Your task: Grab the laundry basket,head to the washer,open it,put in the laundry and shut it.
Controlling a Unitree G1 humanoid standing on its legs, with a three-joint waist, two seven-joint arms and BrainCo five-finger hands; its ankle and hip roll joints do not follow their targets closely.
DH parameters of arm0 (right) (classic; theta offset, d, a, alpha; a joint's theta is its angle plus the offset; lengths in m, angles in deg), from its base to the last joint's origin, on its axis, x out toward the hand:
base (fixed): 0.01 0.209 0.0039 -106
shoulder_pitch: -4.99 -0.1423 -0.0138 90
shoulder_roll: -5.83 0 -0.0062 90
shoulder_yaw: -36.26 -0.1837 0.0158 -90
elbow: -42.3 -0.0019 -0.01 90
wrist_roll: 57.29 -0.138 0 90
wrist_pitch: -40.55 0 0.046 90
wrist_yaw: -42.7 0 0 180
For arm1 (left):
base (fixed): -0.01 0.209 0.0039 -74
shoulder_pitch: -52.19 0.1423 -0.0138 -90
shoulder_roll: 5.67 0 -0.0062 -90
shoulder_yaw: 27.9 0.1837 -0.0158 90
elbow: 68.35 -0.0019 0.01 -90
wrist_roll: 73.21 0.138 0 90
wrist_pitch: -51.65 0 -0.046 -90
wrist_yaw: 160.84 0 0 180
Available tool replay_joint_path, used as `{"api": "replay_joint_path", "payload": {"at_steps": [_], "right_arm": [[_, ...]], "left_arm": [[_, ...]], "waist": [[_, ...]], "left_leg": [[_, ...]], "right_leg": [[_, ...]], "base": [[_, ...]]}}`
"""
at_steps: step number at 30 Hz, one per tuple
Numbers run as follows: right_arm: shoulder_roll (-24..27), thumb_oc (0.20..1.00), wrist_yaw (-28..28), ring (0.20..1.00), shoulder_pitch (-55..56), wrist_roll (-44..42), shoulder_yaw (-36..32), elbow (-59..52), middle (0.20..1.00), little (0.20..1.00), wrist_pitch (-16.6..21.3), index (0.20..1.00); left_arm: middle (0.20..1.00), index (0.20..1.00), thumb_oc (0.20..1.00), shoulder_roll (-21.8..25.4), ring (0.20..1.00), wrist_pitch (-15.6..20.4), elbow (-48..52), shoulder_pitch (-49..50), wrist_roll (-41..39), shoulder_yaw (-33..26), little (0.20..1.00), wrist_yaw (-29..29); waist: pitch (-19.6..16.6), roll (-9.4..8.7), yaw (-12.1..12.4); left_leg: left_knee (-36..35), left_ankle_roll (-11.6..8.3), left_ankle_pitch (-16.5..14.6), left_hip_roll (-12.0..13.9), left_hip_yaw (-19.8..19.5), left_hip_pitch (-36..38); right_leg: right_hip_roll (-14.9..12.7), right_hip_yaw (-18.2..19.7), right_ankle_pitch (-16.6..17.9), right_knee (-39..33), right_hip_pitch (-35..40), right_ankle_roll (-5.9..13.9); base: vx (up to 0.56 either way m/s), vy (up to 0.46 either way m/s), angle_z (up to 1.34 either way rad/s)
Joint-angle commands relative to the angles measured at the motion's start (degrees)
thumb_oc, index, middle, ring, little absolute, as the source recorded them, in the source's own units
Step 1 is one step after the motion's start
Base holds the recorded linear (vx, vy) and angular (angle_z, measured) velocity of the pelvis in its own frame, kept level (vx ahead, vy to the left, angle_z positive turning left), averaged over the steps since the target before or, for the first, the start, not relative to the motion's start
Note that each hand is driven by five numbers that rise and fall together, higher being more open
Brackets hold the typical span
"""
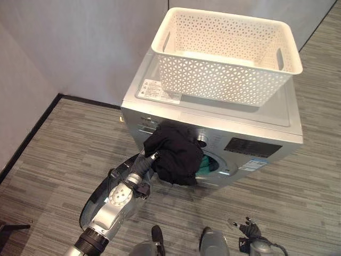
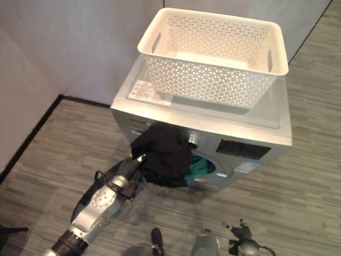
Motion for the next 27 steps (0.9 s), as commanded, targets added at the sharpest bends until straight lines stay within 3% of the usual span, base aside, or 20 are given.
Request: {"api": "replay_joint_path", "payload": {"at_steps": [1, 5, 7, 9, 10, 11, 13, 15, 19, 21, 22, 24, 27], "right_arm": [[0.4, 1.000, -0.6, 1.000, -1.5, -0.9, -1.5, 3.4, 1.000, 1.000, 0.3, 1.000], [-0.2, 1.000, -1.0, 1.000, -2.4, 1.0, -0.6, 6.3, 1.000, 1.000, 0.2, 1.000], [-0.3, 1.000, -1.0, 1.000, -2.9, 1.6, 0.2, 6.6, 1.000, 1.000, 0.1, 1.000], [0.5, 1.000, -0.5, 1.000, -4.1, 2.7, 1.8, 6.5, 1.000, 1.000, 0.5, 1.000], [1.0, 1.000, 0.3, 1.000, -5.3, 3.5, 3.0, 6.5, 1.000, 1.000, 1.0, 1.000], [1.2, 1.000, 0.7, 1.000, -5.6, 3.7, 3.3, 6.8, 1.000, 1.000, 1.2, 1.000], [1.7, 1.000, 0.9, 1.000, -5.5, 4.2, 4.1, 7.4, 1.000, 1.000, 1.2, 1.000], [1.4, 1.000, 1.3, 1.000, -5.3, 5.1, 5.3, 9.0, 1.000, 1.000, 1.3, 1.000], [0.5, 1.000, 1.1, 1.000, -3.8, 4.8, 4.3, 12.0, 1.000, 1.000, 0.8, 1.000], [0.3, 1.000, 1.6, 1.000, -4.8, 3.7, 3.4, 13.3, 1.000, 1.000, 0.9, 1.000], [0.3, 1.000, 1.9, 1.000, -5.2, 2.7, 3.0, 13.3, 1.000, 1.000, 1.2, 1.000], [0.1, 1.000, 2.2, 1.000, -5.7, 2.3, 2.7, 12.9, 1.000, 1.000, 1.4, 1.000], [-0.1, 1.000, 3.2, 1.000, -7.3, -0.1, 2.0, 8.5, 1.000, 1.000, 3.0, 1.000]], "left_arm": [[0.200, 0.200, 0.200, -1.5, 0.200, 4.4, 4.1, 0.4, 1.5, -3.7, 0.200, 0.9], [0.200, 0.200, 0.200, -0.2, 0.200, 3.4, 3.5, 3.7, 2.2, -4.1, 0.200, 2.3], [0.200, 0.200, 0.200, 0.1, 0.200, 3.1, 3.7, 4.5, 2.3, -3.8, 0.200, 2.8], [0.200, 0.200, 0.200, 0.6, 0.200, 3.0, 3.5, 5.1, 2.2, -4.0, 0.200, 2.5], [0.200, 0.200, 0.200, 0.5, 0.200, 3.0, 3.1, 5.2, 1.6, -3.6, 0.200, 2.7], [0.200, 0.200, 0.200, 0.3, 0.200, 3.1, 2.9, 4.4, 1.5, -3.1, 0.200, 2.5], [0.200, 0.200, 0.200, -0.4, 0.200, 3.5, 2.2, 3.2, 1.7, -2.5, 0.200, 2.5], [0.200, 0.200, 0.200, -0.6, 0.200, 4.0, 1.9, 2.3, 1.9, -2.5, 0.200, 2.1], [0.200, 0.200, 0.200, -0.6, 0.200, 4.1, 2.7, 2.7, 2.0, -2.4, 0.200, 2.1], [0.200, 0.200, 0.200, -0.5, 0.200, 4.4, 2.1, 1.2, 2.8, -2.0, 0.200, 1.5], [0.200, 0.200, 0.200, -0.7, 0.200, 4.6, 1.5, 0.8, 2.8, -1.7, 0.200, 1.1], [0.200, 0.200, 0.200, -1.0, 0.200, 5.1, 1.1, 0.2, 2.9, -1.6, 0.200, 0.8], [0.200, 0.200, 0.200, -2.7, 0.200, 6.8, -1.4, -2.5, 2.8, -1.3, 0.200, -1.3]], "waist": [[-0.9, -0.65, 1.8], [-2.1, -4.02, 4.0], [-2.3, -4.65, 4.4], [-1.8, -4.95, 4.9], [-1.1, -4.71, 5.0], [-0.4, -4.64, 4.8], [0.9, -4.92, 3.9], [2.2, -5.06, 3.2], [2.5, -3.44, 1.1], [3.8, -3.01, 0.3], [5.0, -2.30, 0.3], [5.5, -2.23, 0.2], [7.6, -2.35, -0.5]], "left_leg": [[6.5, -1.91, -9.7, 1.6, -3.9, 0.5], [6.9, -4.74, -8.1, 2.9, -5.2, -2.5], [6.1, -5.54, -6.8, 4.0, -5.8, -3.0], [2.2, -7.42, -2.5, 7.0, -6.6, -4.0], [-2.8, -8.83, 1.5, 9.0, -7.0, -5.0], [-2.9, -9.43, 3.1, 9.9, -6.4, -6.7], [-0.3, -9.14, 0.8, 11.2, -3.7, -6.9], [3.5, -8.99, -1.4, 11.3, -4.4, -5.2], [0.4, -8.18, -2.9, 11.6, -4.0, -2.4], [0.7, -8.24, -3.6, 11.1, -2.8, -4.4], [2.7, -8.22, -5.7, 10.3, -3.6, -7.2], [4.9, -7.98, -6.7, 9.4, -3.8, -10.0], [11.6, -7.14, -9.5, 6.3, -2.9, -17.2]], "right_leg": [[-4.1, 1.7, 7.4, -9.4, 3.1, 1.95], [-5.4, -4.5, 9.4, -16.1, 7.2, 4.86], [-4.5, -5.2, 8.9, -16.4, 7.0, 4.96], [-1.8, -6.3, 7.5, -18.0, 6.6, 4.45], [0.3, -7.6, 6.9, -19.7, 5.9, 3.86], [0.9, -8.4, 6.6, -20.1, 5.2, 3.34], [1.5, -9.0, 6.4, -19.8, 3.4, 2.04], [2.9, -8.7, 6.6, -19.4, 0.5, 0.62], [4.3, -7.2, 7.3, -19.9, -2.1, 0.85], [3.0, -6.1, 8.9, -19.9, -4.7, 1.46], [2.2, -4.4, 9.9, -19.6, -7.2, 2.23], [1.2, -3.9, 11.0, -19.2, -9.1, 2.52], [-1.8, -2.3, 12.9, -17.5, -14.3, 2.76]], "base": [[-0.06, -0.295, 0.42], [-0.05, -0.342, 0.48], [-0.06, -0.292, 0.27], [-0.17, -0.375, 0.17], [-0.28, -0.363, -0.07], [-0.31, -0.314, -0.09], [-0.22, -0.137, 0.29], [-0.18, -0.061, 0.15], [-0.10, 0.053, -0.12], [-0.17, 0.122, -0.01], [-0.14, 0.136, -0.06], [-0.15, 0.127, -0.06], [-0.17, 0.130, 0.03]]}}
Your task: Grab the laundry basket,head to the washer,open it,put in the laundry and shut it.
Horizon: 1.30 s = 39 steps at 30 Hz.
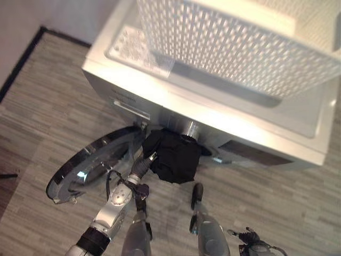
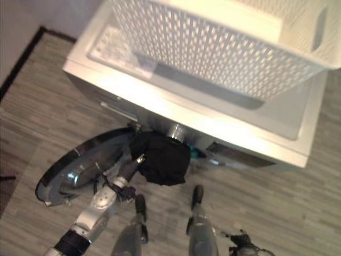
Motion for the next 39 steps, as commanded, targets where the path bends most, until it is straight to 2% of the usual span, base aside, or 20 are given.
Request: {"api": "replay_joint_path", "payload": {"at_steps": [1, 9, 11, 12, 15, 16, 17, 18, 22, 23, 25, 26, 29, 32, 33, 39], "right_arm": [[0.0, 1.000, 3.0, 1.000, -1.1, -3.4, 0.2, -5.3, 1.000, 1.000, 2.2, 1.000], [1.4, 1.000, 7.8, 1.000, -5.6, -2.2, 3.4, -15.7, 1.000, 1.000, 4.0, 1.000], [1.5, 1.000, 7.9, 1.000, -5.7, -2.2, 3.4, -15.7, 1.000, 1.000, 4.0, 1.000], [1.8, 1.000, 8.6, 1.000, -6.4, -1.4, 5.2, -16.7, 1.000, 1.000, 4.2, 1.000], [2.0, 1.000, 8.7, 1.000, -6.7, -1.4, 5.8, -17.2, 1.000, 1.000, 4.6, 1.000], [1.7, 1.000, 8.7, 1.000, -6.7, -2.1, 6.5, -16.5, 1.000, 1.000, 5.0, 1.000], [1.7, 1.000, 8.7, 1.000, -6.8, -2.1, 6.5, -16.4, 1.000, 1.000, 5.0, 1.000], [1.7, 1.000, 8.7, 1.000, -6.6, -2.5, 6.9, -16.4, 1.000, 1.000, 5.4, 1.000], [1.8, 1.000, 8.9, 1.000, -6.5, -2.9, 7.4, -17.6, 1.000, 1.000, 6.2, 1.000], [2.3, 1.000, 9.6, 1.000, -6.9, -2.8, 7.5, -19.3, 1.000, 1.000, 6.3, 1.000], [2.9, 1.000, 9.8, 1.000, -7.1, -2.5, 7.4, -20.9, 1.000, 1.000, 6.5, 1.000], [4.1, 1.000, 10.5, 1.000, -7.1, -1.9, 7.1, -25.5, 1.000, 1.000, 6.9, 1.000], [4.8, 1.000, 10.9, 1.000, -7.0, -1.9, 6.7, -27.6, 1.000, 1.000, 7.0, 1.000], [6.2, 1.000, 12.9, 1.000, -7.3, -2.0, 5.5, -35.0, 1.000, 1.000, 8.5, 1.000], [6.2, 1.000, 13.9, 1.000, -8.0, -2.4, 5.4, -39.1, 1.000, 1.000, 9.4, 1.000], [5.4, 1.000, 15.0, 1.000, -10.7, -4.1, 6.8, -46.1, 1.000, 1.000, 11.9, 1.000]], "left_arm": [[0.200, 0.200, 0.200, -2.3, 0.200, 6.8, 1.7, -1.5, 2.1, -0.2, 0.200, -2.9], [0.200, 0.200, 0.200, -7.5, 0.200, 9.9, -5.9, -12.6, 3.0, 1.9, 0.200, -10.5], [0.200, 0.200, 0.200, -7.6, 0.200, 10.0, -6.1, -12.7, 3.0, 1.9, 0.200, -10.6], [0.200, 0.200, 0.200, -8.7, 0.200, 10.5, -8.8, -16.9, 3.5, 2.6, 0.200, -13.2], [0.200, 0.200, 0.200, -9.3, 0.200, 10.9, -10.7, -19.8, 3.8, 2.7, 0.200, -14.8], [0.200, 0.200, 0.200, -10.2, 0.200, 11.0, -13.3, -22.4, 3.7, 3.1, 0.200, -16.5], [0.200, 0.200, 0.200, -10.3, 0.200, 11.1, -13.4, -22.5, 3.7, 3.1, 0.200, -16.6], [0.200, 0.200, 0.200, -10.4, 0.200, 11.0, -15.2, -24.3, 4.1, 3.2, 0.200, -17.9], [0.200, 0.200, 0.200, -10.5, 0.200, 11.1, -16.9, -26.3, 4.2, 3.0, 0.200, -19.3], [0.200, 0.200, 0.200, -10.4, 0.200, 10.8, -17.3, -27.4, 4.4, 2.9, 0.200, -20.1], [0.200, 0.200, 0.200, -10.3, 0.200, 10.8, -17.7, -28.2, 4.9, 2.9, 0.200, -20.5], [0.200, 0.200, 0.200, -10.1, 0.200, 10.4, -18.7, -29.2, 5.6, 2.8, 0.200, -21.4], [0.200, 0.200, 0.200, -10.3, 0.200, 10.3, -19.7, -30.1, 5.7, 2.7, 0.200, -22.2], [0.200, 0.200, 0.200, -10.2, 0.200, 10.3, -23.3, -34.3, 5.5, 1.2, 0.200, -24.9], [0.200, 0.200, 0.200, -10.1, 0.200, 10.0, -26.0, -37.8, 4.9, -0.2, 0.200, -26.8], [0.200, 0.200, 0.200, -10.2, 0.200, 10.3, -33.0, -49.1, 1.1, -3.5, 0.200, -29.7]], "waist": [[0.2, -1.85, 0.0], [2.1, -2.52, -1.4], [1.9, -2.45, -1.4], [1.5, -2.79, -2.4], [0.4, -2.87, -3.1], [-0.5, -3.25, -3.8], [-0.6, -3.21, -3.8], [-1.2, -3.54, -4.4], [-2.1, -3.81, -4.9], [-2.0, -3.78, -5.1], [-2.0, -3.74, -5.2], [-2.1, -3.64, -5.6], [-2.4, -3.50, -5.9], [-3.4, -2.75, -7.1], [-3.5, -2.57, -7.8], [-4.1, -1.89, -9.6]], "left_leg": [[15.7, 0.99, -16.1, -0.2, 1.5, -2.6], [26.3, 2.99, -19.8, -0.4, 2.7, -15.0], [26.5, 3.01, -19.9, -0.3, 2.7, -15.3], [30.3, 3.23, -21.1, 0.0, 2.2, -18.9], [33.7, 3.69, -22.5, 0.4, 2.0, -21.8], [37.1, 4.37, -23.9, 0.5, 1.4, -23.6], [37.3, 4.39, -24.0, 0.6, 1.4, -23.9], [40.9, 5.15, -25.8, 0.9, 0.7, -25.7], [47.5, 6.11, -28.6, 1.8, -0.4, -29.4], [51.0, 6.70, -30.1, 2.2, -1.0, -31.3], [53.3, 7.13, -31.2, 2.3, -1.1, -32.7], [55.8, 7.66, -32.3, 2.7, -1.8, -34.7], [57.1, 7.88, -32.9, 2.8, -2.3, -35.9], [60.1, 7.91, -34.1, 3.7, -2.9, -40.6], [61.3, 7.83, -34.4, 4.2, -3.1, -42.7], [62.8, 7.22, -34.9, 5.8, -3.6, -46.7]], "right_leg": [[-6.6, 5.2, -2.6, 5.2, -7.3, 3.85], [-8.8, 7.5, -1.6, 8.1, -17.8, 4.15], [-8.8, 7.5, -1.7, 8.2, -18.1, 4.15], [-9.0, 8.8, -2.3, 11.0, -21.9, 3.91], [-8.8, 10.1, -3.1, 14.0, -25.4, 3.63], [-8.2, 11.5, -4.1, 17.4, -28.1, 3.18], [-8.2, 11.6, -4.1, 17.6, -28.4, 3.19], [-7.3, 12.7, -5.3, 20.8, -30.7, 2.79], [-6.2, 13.7, -7.5, 27.3, -34.7, 2.36], [-5.5, 14.4, -9.0, 31.3, -36.8, 2.03], [-5.3, 14.9, -9.9, 33.5, -38.3, 1.90], [-4.8, 15.9, -11.2, 36.6, -40.5, 1.57], [-4.5, 16.4, -11.8, 38.0, -41.8, 1.38], [-3.2, 17.6, -13.5, 42.3, -47.2, 0.46], [-2.3, 18.2, -14.0, 44.0, -49.7, 0.07], [0.2, 19.5, -15.1, 46.4, -55.1, -0.79]], "base": [[-0.09, 0.055, -0.01], [-0.11, 0.034, -0.12], [-0.03, -0.001, 0.03], [-0.04, -0.005, 0.01], [-0.03, 0.011, -0.02], [0.00, 0.010, -0.05], [-0.02, 0.030, -0.09], [-0.02, 0.025, -0.12], [-0.01, -0.003, -0.20], [-0.01, -0.012, -0.15], [-0.01, 0.001, -0.13], [0.00, 0.006, -0.06], [0.01, -0.008, -0.06], [0.01, -0.018, -0.06], [0.01, -0.022, -0.16], [0.03, -0.056, -0.14]]}}
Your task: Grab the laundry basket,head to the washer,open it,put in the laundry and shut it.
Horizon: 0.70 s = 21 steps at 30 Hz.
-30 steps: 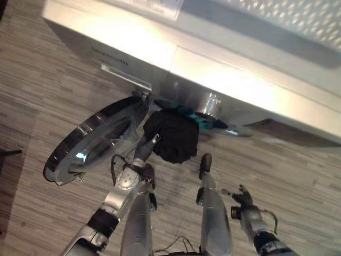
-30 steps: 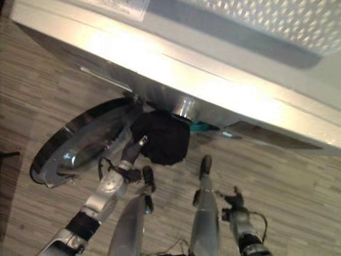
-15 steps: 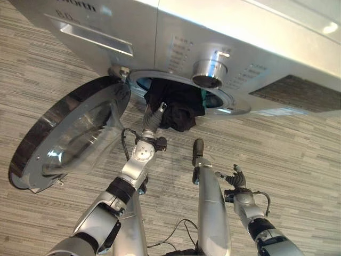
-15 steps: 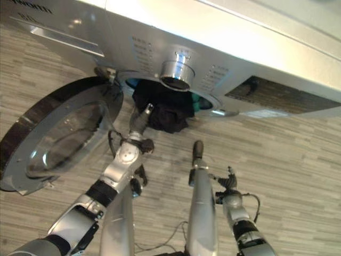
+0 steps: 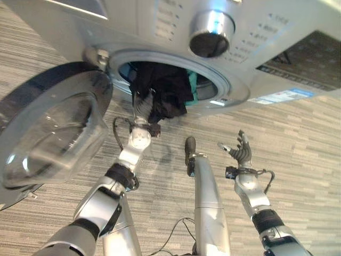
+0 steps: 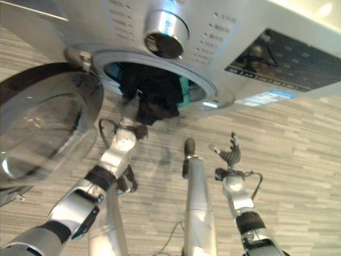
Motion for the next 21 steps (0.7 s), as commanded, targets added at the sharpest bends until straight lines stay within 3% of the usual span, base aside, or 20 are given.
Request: {"api": "replay_joint_path", "payload": {"at_steps": [1, 5, 6, 7, 8, 9, 10, 14, 15, 16, 18, 20, 21], "right_arm": [[1.6, 1.000, 2.1, 1.000, 1.1, -1.9, 2.8, -3.9, 1.000, 1.000, 4.3, 1.000], [1.8, 1.000, 1.0, 1.000, 0.9, -3.2, 4.5, -7.4, 1.000, 1.000, 5.7, 1.000], [2.3, 1.000, 0.5, 1.000, 0.8, -3.4, 4.9, -8.2, 1.000, 1.000, 6.1, 1.000], [4.1, 1.000, -1.2, 1.000, 1.1, -3.0, 5.3, -11.0, 1.000, 1.000, 6.7, 1.000], [4.0, 1.000, -1.2, 1.000, 1.1, -3.0, 5.4, -11.2, 1.000, 1.000, 6.6, 1.000], [5.8, 1.000, -2.6, 1.000, 2.8, -2.4, 5.6, -13.3, 1.000, 1.000, 7.1, 1.000], [6.5, 1.000, -2.8, 1.000, 3.6, -2.2, 5.6, -14.0, 1.000, 1.000, 7.0, 1.000], [7.5, 1.000, -2.0, 1.000, 5.8, -1.5, 4.3, -14.2, 1.000, 1.000, 6.4, 1.000], [8.2, 1.000, -1.3, 1.000, 6.5, -1.1, 3.2, -13.6, 1.000, 1.000, 5.6, 1.000], [8.2, 1.000, -1.3, 1.000, 6.5, -1.1, 3.0, -13.7, 1.000, 1.000, 5.5, 1.000], [8.8, 1.000, -1.2, 1.000, 7.4, -0.8, 1.6, -13.5, 1.000, 1.000, 4.3, 1.000], [8.7, 1.000, -1.0, 1.000, 8.4, -0.4, 0.2, -13.7, 1.000, 1.000, 3.0, 1.000], [8.9, 1.000, -1.2, 1.000, 9.2, -0.2, -0.3, -14.0, 1.000, 1.000, 2.7, 1.000]], "left_arm": [[0.200, 0.200, 0.200, -1.4, 0.200, 4.2, -3.2, -9.6, -3.1, -2.3, 0.200, -3.0], [0.200, 0.200, 0.200, 2.9, 0.200, 4.0, -9.6, -17.3, -4.6, -3.7, 0.200, -3.6], [0.200, 0.200, 0.200, 5.8, 0.200, 3.6, -11.2, -19.3, -3.9, -3.4, 0.200, -3.5], [0.200, 0.200, 0.200, 13.4, 0.200, 2.3, -15.3, -23.4, -2.5, -2.4, 0.200, -2.7], [0.200, 0.200, 0.200, 13.6, 0.200, 2.3, -15.6, -23.6, -2.6, -2.4, 0.200, -2.5], [0.200, 0.200, 0.200, 20.9, 0.200, 1.9, -19.1, -27.4, -3.7, -1.8, 0.200, -2.3], [0.200, 0.200, 0.200, 23.2, 0.200, 2.0, -20.0, -29.7, -4.8, -1.3, 0.200, -2.3], [0.200, 0.200, 0.200, 24.2, 0.200, 4.4, -18.7, -36.5, -10.3, 0.4, 0.200, -2.1], [0.200, 0.200, 0.200, 22.3, 0.200, 6.8, -15.0, -41.9, -14.5, 2.3, 0.200, -1.9], [0.200, 0.200, 0.200, 22.2, 0.200, 6.9, -15.1, -42.2, -14.7, 2.5, 0.200, -1.9], [0.200, 0.200, 0.200, 17.8, 0.200, 12.7, -7.0, -48.0, -25.5, 2.1, 0.200, -0.3], [0.200, 0.200, 0.200, 15.3, 0.200, 15.6, 0.6, -49.6, -26.5, 1.5, 0.200, 0.0], [0.200, 0.200, 0.200, 14.1, 0.200, 15.2, 3.1, -49.1, -25.6, 1.8, 0.200, 0.7]], "waist": [[-3.7, 3.03, -2.2], [-4.3, 2.64, -4.0], [-4.4, 2.28, -4.5], [-4.6, 1.61, -5.3], [-4.5, 1.51, -5.2], [-4.6, 0.74, -5.5], [-4.6, 0.59, -5.6], [-4.3, 0.99, -5.9], [-4.7, 1.35, -6.5], [-4.7, 1.37, -6.5], [-5.7, 1.71, -6.9], [-6.6, 2.00, -6.8], [-7.1, 2.12, -6.6]], "left_leg": [[3.5, 0.73, -11.4, 2.6, -6.8, 2.7], [5.3, 0.36, -12.7, 5.3, -6.4, 2.0], [6.2, 0.36, -13.4, 6.6, -6.1, 2.1], [8.4, 0.92, -15.0, 9.3, -5.4, 2.4], [8.6, 0.89, -15.1, 9.6, -5.4, 2.3], [11.4, 1.83, -16.5, 12.3, -5.4, 2.1], [12.7, 2.11, -17.0, 13.5, -5.5, 1.7], [15.3, 2.02, -17.1, 15.5, -7.5, 0.0], [14.7, 1.68, -16.7, 15.6, -8.3, -0.5], [14.7, 1.66, -16.7, 15.6, -8.4, -0.6], [13.5, 0.99, -16.0, 15.4, -8.7, -0.8], [12.7, 0.48, -15.2, 15.3, -9.2, -1.5], [12.4, 0.26, -14.8, 15.3, -9.4, -1.8]], "right_leg": [[2.2, -0.2, 0.1, -6.8, -1.1, -2.23], [4.8, 0.0, 0.4, -5.6, -3.2, -2.11], [5.9, 0.0, 0.6, -5.2, -3.7, -1.93], [7.8, -0.6, 1.0, -4.8, -4.4, -1.39], [8.1, -0.5, 1.0, -4.7, -4.4, -1.39], [9.9, -1.5, 1.1, -4.4, -5.1, -0.84], [10.6, -2.2, 1.0, -4.2, -5.5, -0.62], [11.2, -4.2, 0.3, -3.1, -6.4, -0.55], [11.0, -5.0, 0.0, -3.5, -6.4, -0.50], [11.0, -5.1, 0.0, -3.5, -6.4, -0.52], [10.8, -5.8, 0.0, -4.3, -6.4, -0.53], [10.8, -6.3, 0.4, -5.0, -6.7, -0.65], [10.8, -6.7, 0.5, -5.2, -6.8, -0.69]], "base": [[0.03, -0.049, -0.13], [0.06, -0.063, -0.22], [0.12, -0.056, -0.59], [0.10, -0.037, -0.59], [0.14, -0.085, -0.72], [0.11, -0.118, -0.83], [0.11, -0.117, -0.95], [0.08, -0.152, -0.36], [0.02, -0.074, 0.12], [0.03, -0.106, 0.20], [0.03, -0.072, 0.16], [0.02, -0.087, 0.08], [0.01, -0.086, 0.08]]}}
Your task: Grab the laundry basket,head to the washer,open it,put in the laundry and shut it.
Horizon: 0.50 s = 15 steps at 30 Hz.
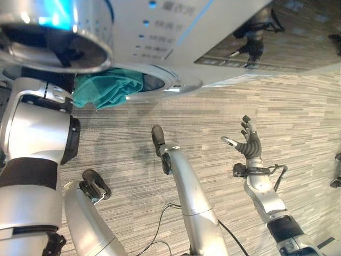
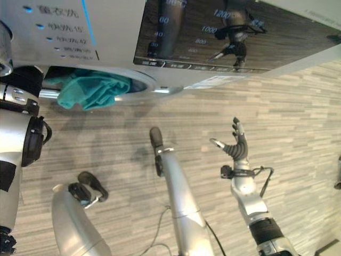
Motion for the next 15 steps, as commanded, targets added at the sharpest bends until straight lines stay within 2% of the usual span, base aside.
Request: {"api": "replay_joint_path", "payload": {"at_steps": [1, 2, 3, 4, 5, 6, 8, 9, 11, 12, 13, 14, 15], "right_arm": [[0.3, 1.000, 1.0, 1.000, 2.6, 0.8, -2.1, -0.8, 1.000, 1.000, -0.4, 1.000], [0.4, 1.000, 0.8, 1.000, 2.8, 0.5, -2.2, -0.8, 1.000, 1.000, -0.4, 1.000], [0.6, 1.000, 0.0, 1.000, 3.2, 0.1, -2.4, -0.7, 1.000, 1.000, -0.3, 1.000], [0.6, 1.000, -0.1, 1.000, 3.2, 0.1, -2.4, -0.7, 1.000, 1.000, -0.3, 1.000], [1.4, 1.000, -3.0, 1.000, 3.8, -0.3, -2.6, -0.3, 1.000, 1.000, 0.2, 1.000], [1.3, 1.000, -3.0, 1.000, 3.7, -0.3, -2.6, -0.3, 1.000, 1.000, 0.2, 1.000], [1.1, 1.000, -5.0, 1.000, 3.4, -0.8, -2.7, 0.8, 1.000, 1.000, -0.2, 1.000], [1.0, 1.000, -5.1, 1.000, 3.3, -0.8, -2.7, 0.8, 1.000, 1.000, -0.2, 1.000], [1.0, 1.000, -6.2, 1.000, 2.9, -0.8, -2.6, 1.5, 1.000, 1.000, -0.5, 1.000], [1.0, 1.000, -6.2, 1.000, 2.9, -0.8, -2.6, 1.6, 1.000, 1.000, -0.5, 1.000], [1.2, 1.000, -6.8, 1.000, 2.5, -1.5, -2.7, 2.1, 1.000, 1.000, -0.8, 1.000], [1.1, 1.000, -6.9, 1.000, 2.5, -1.5, -2.7, 2.2, 1.000, 1.000, -0.7, 1.000], [1.7, 1.000, -7.4, 1.000, 2.2, -1.7, -2.7, 3.3, 1.000, 1.000, -1.4, 1.000]], "left_arm": [[0.520, 0.520, 0.520, -6.0, 0.520, 6.0, 8.9, -7.4, 1.3, 3.0, 0.520, 2.7], [0.784, 0.784, 0.784, -6.5, 0.784, 4.3, 8.2, -6.7, 2.6, 4.2, 0.784, 3.5], [1.000, 1.000, 1.000, -6.0, 1.000, 1.0, 5.9, -5.8, 5.5, 6.9, 1.000, 6.6], [1.000, 1.000, 1.000, -6.0, 1.000, 1.0, 5.9, -5.9, 5.5, 7.0, 1.000, 6.6], [1.000, 1.000, 1.000, -2.0, 1.000, -6.6, -0.9, -5.6, 19.8, 15.7, 1.000, 11.6], [1.000, 1.000, 1.000, -2.0, 1.000, -6.6, -1.0, -5.7, 19.8, 15.8, 1.000, 11.6], [1.000, 1.000, 1.000, 0.9, 1.000, -11.5, -2.6, -3.7, 30.7, 22.5, 1.000, 16.7], [1.000, 1.000, 1.000, 1.0, 1.000, -11.6, -2.6, -3.8, 30.9, 22.6, 1.000, 16.7], [1.000, 1.000, 1.000, 1.1, 1.000, -14.2, -4.2, -4.6, 38.1, 25.8, 1.000, 18.1], [1.000, 1.000, 1.000, 1.1, 1.000, -14.2, -4.2, -4.6, 38.1, 25.8, 1.000, 18.1], [1.000, 1.000, 1.000, 0.8, 1.000, -16.5, -6.0, -5.2, 41.9, 27.5, 1.000, 19.1], [1.000, 1.000, 1.000, 0.8, 1.000, -16.5, -6.1, -5.4, 41.9, 27.5, 1.000, 19.1], [1.000, 1.000, 1.000, 0.9, 1.000, -18.6, -6.8, -7.2, 48.1, 31.2, 1.000, 20.9]], "waist": [[-6.5, 3.31, -2.3], [-6.6, 3.56, -2.1], [-6.7, 3.76, -1.6], [-6.8, 3.74, -1.6], [-6.8, 4.40, -0.7], [-6.8, 4.30, -0.7], [-6.8, 5.24, 0.6], [-6.7, 5.12, 0.5], [-6.4, 5.06, 1.0], [-6.4, 5.03, 1.0], [-6.3, 5.07, 1.0], [-6.2, 5.00, 1.0], [-6.0, 4.95, 1.0]], "left_leg": [[4.6, 5.85, -9.5, 2.0, -3.0, 8.9], [4.3, 5.80, -9.2, 1.9, -3.0, 8.9], [3.8, 5.83, -9.0, 1.9, -3.0, 9.1], [3.7, 5.82, -9.0, 1.9, -3.0, 9.1], [3.2, 6.17, -9.0, 1.6, -2.7, 9.8], [3.2, 6.18, -8.9, 1.6, -2.7, 9.6], [2.5, 6.42, -8.7, 1.1, -2.6, 10.5], [2.5, 6.43, -8.7, 1.0, -2.5, 10.7], [1.2, 6.60, -8.6, 0.5, -2.3, 11.9], [1.1, 6.61, -8.6, 0.5, -2.3, 12.0], [-0.1, 6.51, -8.2, 0.1, -2.4, 12.7], [-0.2, 6.52, -8.2, 0.1, -2.4, 12.8], [-1.6, 6.33, -7.7, -0.3, -2.6, 13.6]], "right_leg": [[-1.0, -2.0, 0.2, -7.5, 1.8, 2.45], [-1.0, -2.1, 0.2, -7.7, 1.8, 2.41], [-1.1, -2.2, 0.4, -8.0, 2.1, 2.41], [-1.1, -2.2, 0.5, -8.1, 2.1, 2.41], [-1.6, -2.2, 0.6, -8.2, 2.9, 2.48], [-1.6, -2.2, 0.7, -8.2, 2.9, 2.43], [-2.3, -2.1, 0.7, -8.3, 4.0, 2.53], [-2.4, -2.1, 0.7, -8.3, 4.1, 2.54], [-3.1, -2.6, 0.8, -8.9, 5.6, 2.86], [-3.2, -2.5, 0.8, -9.0, 5.6, 2.86], [-3.7, -2.9, 1.0, -9.6, 6.5, 3.06], [-3.7, -2.9, 1.0, -9.7, 6.6, 3.06], [-4.3, -3.3, 1.2, -10.6, 7.7, 3.24]], "base": [[0.00, -0.058, 0.07], [-0.02, -0.022, 0.13], [-0.02, 0.000, 0.10], [-0.04, 0.029, 0.09], [-0.03, 0.024, 0.04], [-0.04, 0.050, 0.05], [-0.03, 0.041, 0.03], [-0.03, 0.032, 0.04], [-0.03, 0.018, 0.06], [-0.03, 0.001, 0.12], [-0.02, -0.003, 0.16], [-0.04, -0.008, 0.21], [-0.04, -0.002, 0.15]]}}
